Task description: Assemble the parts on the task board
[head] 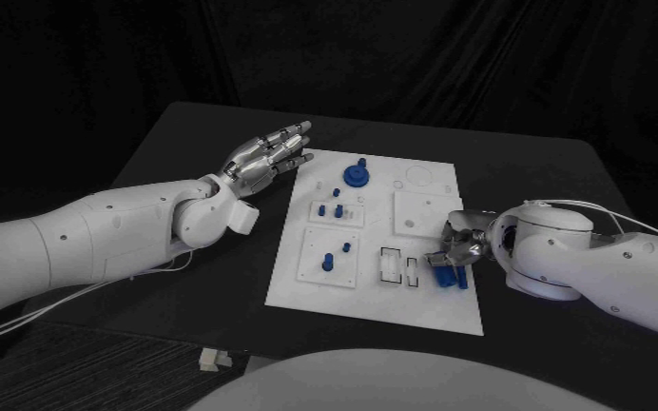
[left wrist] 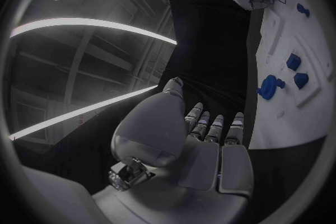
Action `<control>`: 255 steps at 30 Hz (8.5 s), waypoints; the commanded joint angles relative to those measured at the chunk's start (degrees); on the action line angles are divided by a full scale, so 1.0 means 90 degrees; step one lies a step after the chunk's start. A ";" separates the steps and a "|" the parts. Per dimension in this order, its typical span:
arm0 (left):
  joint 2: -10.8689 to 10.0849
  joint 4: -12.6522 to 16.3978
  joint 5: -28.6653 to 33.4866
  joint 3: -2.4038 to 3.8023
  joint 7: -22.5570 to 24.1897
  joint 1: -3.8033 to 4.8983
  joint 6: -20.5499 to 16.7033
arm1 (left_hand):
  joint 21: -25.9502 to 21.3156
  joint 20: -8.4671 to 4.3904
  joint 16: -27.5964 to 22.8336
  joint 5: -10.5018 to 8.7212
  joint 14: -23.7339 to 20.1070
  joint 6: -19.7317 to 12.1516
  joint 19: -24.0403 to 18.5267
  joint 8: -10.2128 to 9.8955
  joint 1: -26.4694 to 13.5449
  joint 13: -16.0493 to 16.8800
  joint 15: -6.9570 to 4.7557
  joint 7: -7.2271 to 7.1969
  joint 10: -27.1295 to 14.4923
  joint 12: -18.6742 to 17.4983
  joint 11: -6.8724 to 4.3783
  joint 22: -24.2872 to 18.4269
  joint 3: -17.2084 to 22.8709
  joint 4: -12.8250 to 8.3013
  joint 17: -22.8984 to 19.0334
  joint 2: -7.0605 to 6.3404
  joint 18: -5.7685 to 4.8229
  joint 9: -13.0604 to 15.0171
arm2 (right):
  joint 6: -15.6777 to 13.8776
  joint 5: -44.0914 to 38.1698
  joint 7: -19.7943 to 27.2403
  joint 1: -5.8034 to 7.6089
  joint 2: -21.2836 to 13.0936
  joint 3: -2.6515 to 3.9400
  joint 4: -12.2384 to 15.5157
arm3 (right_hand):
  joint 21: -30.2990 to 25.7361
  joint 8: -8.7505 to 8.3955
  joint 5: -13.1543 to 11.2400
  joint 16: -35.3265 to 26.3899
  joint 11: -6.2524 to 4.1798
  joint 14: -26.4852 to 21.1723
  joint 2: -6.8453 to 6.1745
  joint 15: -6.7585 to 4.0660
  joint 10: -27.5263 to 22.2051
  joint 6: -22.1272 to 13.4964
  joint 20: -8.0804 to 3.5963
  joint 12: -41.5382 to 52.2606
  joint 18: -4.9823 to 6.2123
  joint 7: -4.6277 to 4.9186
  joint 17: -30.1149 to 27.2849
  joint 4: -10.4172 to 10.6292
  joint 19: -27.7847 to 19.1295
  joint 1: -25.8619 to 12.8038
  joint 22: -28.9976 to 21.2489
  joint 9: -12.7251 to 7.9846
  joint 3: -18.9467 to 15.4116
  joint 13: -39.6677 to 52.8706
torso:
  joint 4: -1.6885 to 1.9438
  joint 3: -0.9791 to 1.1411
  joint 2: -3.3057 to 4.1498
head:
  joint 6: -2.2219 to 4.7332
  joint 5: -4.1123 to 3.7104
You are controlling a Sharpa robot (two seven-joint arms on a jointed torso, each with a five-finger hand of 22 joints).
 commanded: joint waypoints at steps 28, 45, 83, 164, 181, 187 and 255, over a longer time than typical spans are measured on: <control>0.0035 -0.0015 0.0008 0.0006 0.0020 -0.0017 0.0121 | 0.0013 0.0032 0.0004 0.0046 0.0002 -0.0012 0.0001 0.0041 0.0006 0.0001 0.0058 0.0041 0.0000 -0.0009 0.0060 0.0006 0.0035 0.0005 -0.0005 0.0064 0.0104 0.0005 | -0.1267 0.3288 0.0064 0.0121 0.0100 -0.0009 0.0218 | -0.0078 0.0257 -0.0834 0.0016 -0.0066 0.0658 0.0114 -0.0055 0.0677 -0.0160 -0.0049 0.0016 0.0061 -0.0062 0.1677 -0.0279 0.0363 -0.0130 0.1464 0.0456 0.0419 0.1677 | 0.0000 -0.0001 0.0000 | -0.0001 -0.0020; 0.0035 -0.0014 0.0008 0.0006 -0.0005 -0.0018 0.0145 | 0.0012 0.0035 0.0034 0.0055 0.0007 -0.0030 0.0000 0.0038 0.0013 -0.0001 0.0104 0.0036 -0.0003 -0.0023 0.0048 -0.0001 0.0041 -0.0001 0.0005 0.0076 0.0104 0.0003 | -0.0963 0.3019 -0.0044 0.0100 0.0603 -0.0010 -0.0083 | -0.0318 0.0169 -0.2269 0.0016 0.0039 0.0658 0.0256 0.0032 0.0677 -0.0422 0.0031 0.0016 0.0124 0.0058 0.1677 -0.0255 0.0238 -0.0250 0.1378 0.0494 0.0258 0.1677 | 0.0001 -0.0001 0.0001 | -0.0001 0.0004; 0.0042 -0.0036 0.0008 0.0006 -0.0023 -0.0019 0.0154 | 0.0012 0.0036 0.0031 0.0056 0.0007 -0.0027 0.0000 0.0040 0.0014 -0.0006 0.0117 0.0040 -0.0007 -0.0057 0.0025 -0.0002 0.0040 -0.0003 0.0004 0.0076 0.0103 0.0004 | -0.0687 0.2860 -0.0337 0.0052 0.0723 -0.0011 -0.0125 | -0.0426 0.0185 -0.4006 0.0016 0.0093 0.0658 0.0469 0.0081 0.0677 -0.0525 0.0084 0.0016 0.0148 0.0113 0.1677 0.0069 0.0207 -0.0619 0.1348 0.0397 -0.0354 0.1677 | 0.0001 0.0000 0.0002 | -0.0001 0.0018; 0.0026 -0.0055 0.0008 0.0006 -0.0104 -0.0022 0.0244 | 0.0012 0.0038 0.0040 0.0093 0.0009 0.0050 0.0002 0.0069 0.0031 -0.0007 0.0154 0.0077 -0.0013 -0.0071 -0.0004 -0.0004 0.0036 -0.0042 0.0006 0.0064 0.0101 0.0017 | -0.2819 -0.2050 0.2198 -0.0348 -0.0280 -0.0012 0.1024 | -0.0232 0.0830 -0.3842 0.0016 0.0399 0.0658 0.0247 0.0358 0.0677 -0.3965 0.0336 0.0016 0.0098 0.0579 0.1677 0.0095 0.0271 0.1734 0.1415 -0.1024 -0.2006 0.1677 | -0.0004 0.0002 0.0001 | -0.0001 0.0057; 0.0025 -0.0057 0.0008 0.0006 -0.0112 -0.0027 0.0267 | 0.0012 0.0039 0.0040 0.0098 0.0008 0.0047 0.0002 0.0069 0.0034 -0.0007 0.0155 0.0077 -0.0013 -0.0072 -0.0002 -0.0006 0.0038 -0.0047 0.0006 0.0065 0.0101 0.0016 | -0.2560 -0.2736 0.1647 -0.0762 -0.0198 -0.0012 0.0906 | -0.0398 0.1373 -0.4670 0.0016 0.0453 0.0658 -0.0415 0.0399 0.0677 -0.4410 0.0372 0.0016 0.0141 0.0645 0.1677 0.0151 0.0179 0.1426 0.1355 -0.1311 -0.2020 0.1677 | -0.0003 0.0000 0.0001 | -0.0001 0.0035; 0.0030 -0.0059 0.0008 0.0006 -0.0123 -0.0030 0.0289 | 0.0012 0.0039 0.0040 0.0098 0.0008 0.0047 0.0002 0.0069 0.0034 -0.0007 0.0155 0.0077 -0.0013 -0.0072 -0.0002 -0.0006 0.0038 -0.0047 0.0006 0.0065 0.0101 0.0016 | -0.2483 -0.2787 0.1580 -0.0795 -0.0163 -0.0012 0.0871 | -0.0448 0.1439 -0.4659 0.0016 0.0464 0.0658 -0.0438 0.0407 0.0677 -0.4471 0.0379 0.0016 0.0153 0.0657 0.1677 0.0152 0.0152 0.1444 0.1337 -0.1318 -0.2039 0.1677 | -0.0002 0.0002 0.0000 | -0.0001 0.0039; 0.0043 -0.0137 0.0008 0.0006 -0.0246 -0.0054 0.0384 | 0.0022 0.0051 0.0054 0.0113 0.0011 0.0037 0.0018 0.0071 0.0069 -0.0006 0.0183 0.0082 -0.0011 -0.0070 0.0014 0.0029 0.0084 -0.0084 0.0010 0.0127 0.0105 0.0013 | -0.2007 -0.2862 0.1583 -0.0918 -0.0183 -0.0012 0.0846 | -0.0711 0.3076 0.0977 0.0016 0.0335 0.0658 0.0206 0.0302 0.0677 -0.4547 0.0288 0.0016 0.0204 0.0510 0.1677 0.0096 0.0059 0.0853 0.1276 -0.2732 -0.1300 0.1677 | 0.0001 0.0001 0.0000 | -0.0001 0.0069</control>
